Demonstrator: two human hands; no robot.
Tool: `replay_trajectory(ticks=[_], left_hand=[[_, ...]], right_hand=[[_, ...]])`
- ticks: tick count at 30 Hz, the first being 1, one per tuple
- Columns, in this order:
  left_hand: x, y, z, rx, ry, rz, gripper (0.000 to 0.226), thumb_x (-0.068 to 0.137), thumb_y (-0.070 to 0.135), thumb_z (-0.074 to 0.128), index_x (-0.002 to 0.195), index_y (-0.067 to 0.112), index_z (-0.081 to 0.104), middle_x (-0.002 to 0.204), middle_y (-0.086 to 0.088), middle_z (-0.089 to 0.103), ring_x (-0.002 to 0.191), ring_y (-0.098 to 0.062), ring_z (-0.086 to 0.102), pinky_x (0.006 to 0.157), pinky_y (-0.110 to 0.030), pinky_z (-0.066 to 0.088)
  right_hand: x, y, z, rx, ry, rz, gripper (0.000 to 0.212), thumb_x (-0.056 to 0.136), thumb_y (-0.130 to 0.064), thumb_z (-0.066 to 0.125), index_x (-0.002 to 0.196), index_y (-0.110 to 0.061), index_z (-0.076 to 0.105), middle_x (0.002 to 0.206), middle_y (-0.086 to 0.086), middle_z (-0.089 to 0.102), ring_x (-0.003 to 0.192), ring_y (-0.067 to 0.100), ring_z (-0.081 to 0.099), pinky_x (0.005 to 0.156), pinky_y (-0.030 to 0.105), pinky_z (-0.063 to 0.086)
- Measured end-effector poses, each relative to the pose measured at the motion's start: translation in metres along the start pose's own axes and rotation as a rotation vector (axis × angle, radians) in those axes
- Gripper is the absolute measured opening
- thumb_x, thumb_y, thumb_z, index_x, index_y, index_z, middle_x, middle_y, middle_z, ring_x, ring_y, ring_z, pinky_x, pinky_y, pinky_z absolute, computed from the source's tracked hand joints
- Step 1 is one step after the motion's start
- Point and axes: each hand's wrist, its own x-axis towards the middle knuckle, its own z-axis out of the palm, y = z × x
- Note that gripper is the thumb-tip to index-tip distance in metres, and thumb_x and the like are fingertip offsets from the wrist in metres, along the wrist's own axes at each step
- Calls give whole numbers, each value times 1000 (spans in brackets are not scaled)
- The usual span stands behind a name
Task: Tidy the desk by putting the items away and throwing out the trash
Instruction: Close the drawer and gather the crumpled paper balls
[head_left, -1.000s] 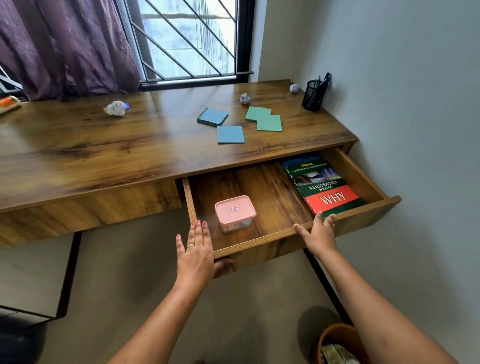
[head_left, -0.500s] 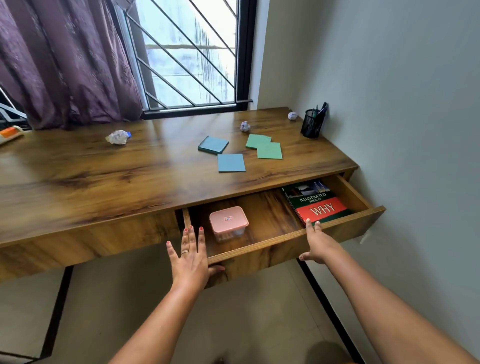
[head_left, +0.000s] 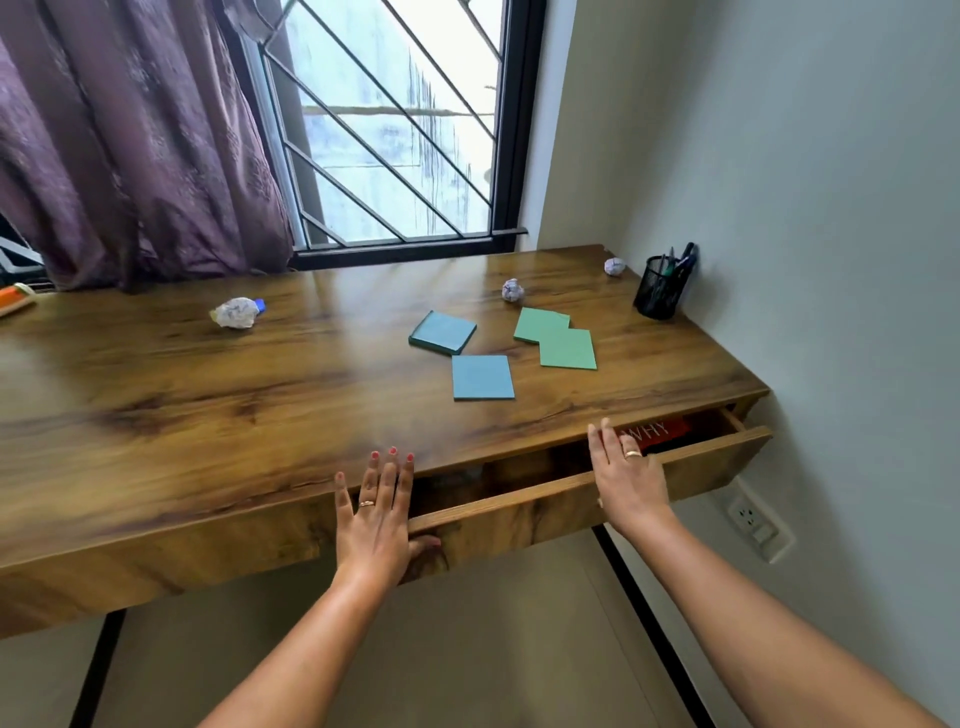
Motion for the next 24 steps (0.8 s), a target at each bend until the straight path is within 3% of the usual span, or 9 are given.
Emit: replay_trajectory(ticks=[3,8,12,17,24], left_hand=[[21,-3,-7,22,49,66,105,81,74,34,144,13,-25,158,-7,-17,143,-23,-24,99,-56,-35],[48,-8,-14,-57,8,141,107,74,63,61,151,13,7,159,-5,7,147,-23,7,116,-50,8],[61,-17,-1,-116,93,204,108,29,56,88,122,7,63,125,-10,63,115,-28,61,91,-49,49],[69,-20,-4,-167,172,247,97,19,44,93,107,9,71,108,-5,72,100,-26,69,79,-43,56],[68,-20,-10,-226,147,236,92,28,38,95,113,14,68,113,-2,70,103,-28,67,83,-42,54]], right_hand=[[33,-11,-8,-53,30,-119,97,87,-12,64,151,-12,-8,160,12,-4,147,27,8,114,49,24],[73,-33,-13,-192,5,-272,82,93,-1,50,150,-8,-9,160,11,-1,148,24,4,117,52,10],[86,-36,-11,-191,68,-312,71,96,2,41,150,-4,-4,159,16,7,147,26,13,117,49,11],[95,-40,-12,-205,127,-358,59,97,2,36,148,4,7,153,25,25,141,33,30,117,46,18],[91,-43,-12,-160,104,-320,65,95,3,42,148,4,5,152,28,21,140,36,31,115,48,26]])
